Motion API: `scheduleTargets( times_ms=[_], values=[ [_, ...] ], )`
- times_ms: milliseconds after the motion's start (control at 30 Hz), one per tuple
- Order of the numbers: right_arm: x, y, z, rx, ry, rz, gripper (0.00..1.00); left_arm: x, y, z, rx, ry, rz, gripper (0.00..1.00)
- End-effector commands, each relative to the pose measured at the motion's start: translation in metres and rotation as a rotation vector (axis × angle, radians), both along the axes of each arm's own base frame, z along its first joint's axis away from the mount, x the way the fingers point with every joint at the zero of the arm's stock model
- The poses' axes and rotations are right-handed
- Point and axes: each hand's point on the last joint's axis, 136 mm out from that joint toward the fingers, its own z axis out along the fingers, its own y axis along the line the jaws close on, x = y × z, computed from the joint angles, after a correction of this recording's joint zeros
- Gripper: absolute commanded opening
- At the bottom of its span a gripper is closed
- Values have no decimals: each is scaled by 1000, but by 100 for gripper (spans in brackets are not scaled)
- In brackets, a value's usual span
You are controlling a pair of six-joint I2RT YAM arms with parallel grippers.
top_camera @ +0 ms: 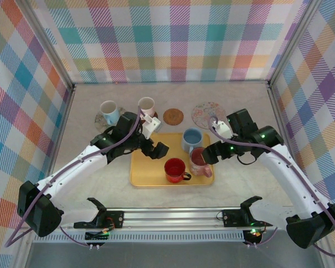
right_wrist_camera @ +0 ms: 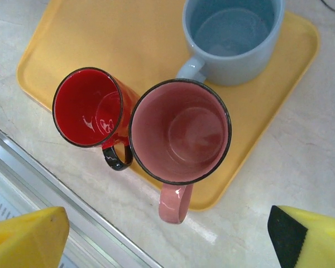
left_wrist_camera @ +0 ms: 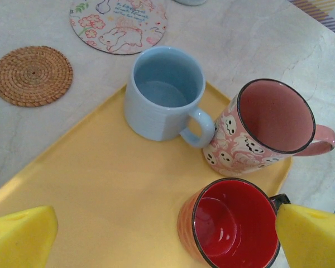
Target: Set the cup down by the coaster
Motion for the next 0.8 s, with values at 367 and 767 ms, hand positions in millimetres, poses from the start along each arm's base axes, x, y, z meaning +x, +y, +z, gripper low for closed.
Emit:
scheduleTargets(
  times_ms=[367, 767],
  values=[
    [-16, 6, -33, -100, 162, -75, 83, -12, 0, -15, 10, -33, -62, 100],
    [-27, 12, -63, -153, 304, -177, 79, -18, 3, -29, 22, -28, -73, 100]
  ],
)
